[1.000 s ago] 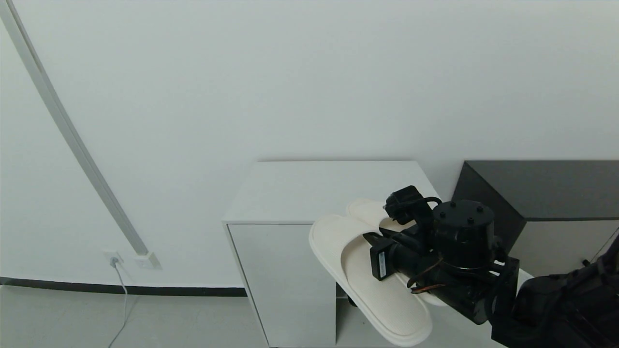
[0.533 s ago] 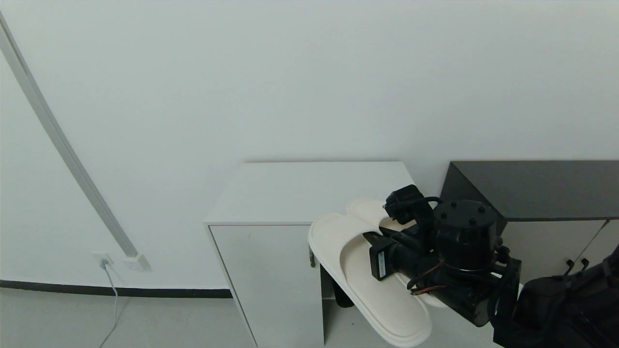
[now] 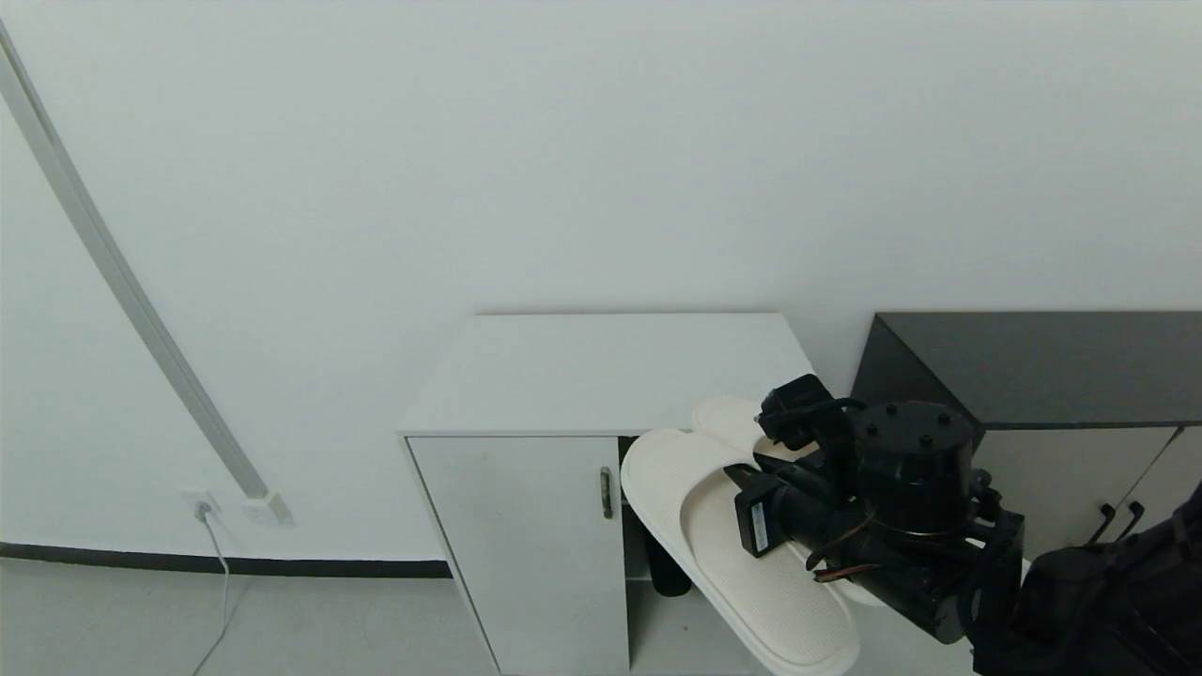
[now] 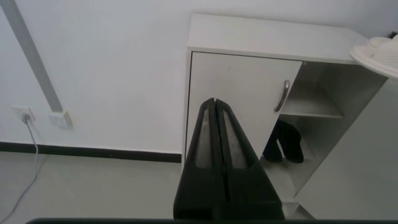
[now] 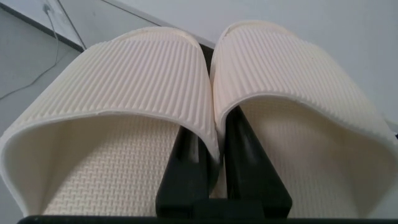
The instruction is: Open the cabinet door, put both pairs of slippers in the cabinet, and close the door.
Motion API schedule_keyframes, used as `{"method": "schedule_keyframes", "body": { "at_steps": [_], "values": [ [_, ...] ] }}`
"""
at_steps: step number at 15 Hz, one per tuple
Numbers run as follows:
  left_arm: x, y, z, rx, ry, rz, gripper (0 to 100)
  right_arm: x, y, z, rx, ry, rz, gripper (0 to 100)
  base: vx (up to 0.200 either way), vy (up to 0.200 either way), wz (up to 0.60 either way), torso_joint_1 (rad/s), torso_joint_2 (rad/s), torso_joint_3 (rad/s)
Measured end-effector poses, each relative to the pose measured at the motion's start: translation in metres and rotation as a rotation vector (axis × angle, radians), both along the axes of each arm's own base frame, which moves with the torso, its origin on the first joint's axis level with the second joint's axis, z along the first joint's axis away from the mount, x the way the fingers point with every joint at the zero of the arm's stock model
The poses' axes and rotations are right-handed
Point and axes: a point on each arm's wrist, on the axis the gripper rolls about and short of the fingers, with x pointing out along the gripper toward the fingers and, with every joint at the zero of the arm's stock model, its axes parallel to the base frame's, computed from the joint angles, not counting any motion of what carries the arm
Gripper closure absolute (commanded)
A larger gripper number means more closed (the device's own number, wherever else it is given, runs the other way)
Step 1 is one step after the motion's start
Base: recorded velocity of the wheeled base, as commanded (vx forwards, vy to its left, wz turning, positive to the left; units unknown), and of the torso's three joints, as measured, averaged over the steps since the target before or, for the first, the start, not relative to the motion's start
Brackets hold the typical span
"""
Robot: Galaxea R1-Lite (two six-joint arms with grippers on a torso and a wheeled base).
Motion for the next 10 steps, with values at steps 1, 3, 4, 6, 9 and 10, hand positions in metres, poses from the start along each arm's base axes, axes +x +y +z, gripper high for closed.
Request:
{"method": "schedule_keyframes", "body": {
  "at_steps": [1, 3, 4, 6, 9, 10],
  "values": [
    [0.0, 0.0, 0.0, 0.0, 0.0, 0.0, 100, -0.0002, -0.0002, 0.0003, 0.005, -0.005, 0.0, 100, 0.0, 0.0, 0.0, 0.0, 0.0, 0.0],
    [0.0, 0.0, 0.0, 0.0, 0.0, 0.0, 100, 0.0, -0.0007, 0.0002, 0.008, -0.009, -0.002, 100, 0.0, 0.0, 0.0, 0.0, 0.0, 0.0],
    [0.0, 0.0, 0.0, 0.0, 0.0, 0.0, 100, -0.0003, -0.0005, 0.0, 0.008, -0.009, 0.0, 100, 0.0, 0.0, 0.0, 0.0, 0.0, 0.0],
    [0.0, 0.0, 0.0, 0.0, 0.0, 0.0, 100, -0.0005, -0.0006, -0.0003, 0.008, -0.008, 0.0, 100, 0.0, 0.0, 0.0, 0.0, 0.0, 0.0],
    [0.0, 0.0, 0.0, 0.0, 0.0, 0.0, 100, -0.0015, -0.0008, -0.0018, 0.004, -0.004, 0.003, 100, 0.0, 0.0, 0.0, -0.11, 0.27, 0.146],
    [0.0, 0.0, 0.0, 0.0, 0.0, 0.0, 100, -0.0017, -0.0009, -0.0021, 0.002, -0.003, 0.003, 100, 0.0, 0.0, 0.0, -0.163, 0.35, 0.188]
  ]
}}
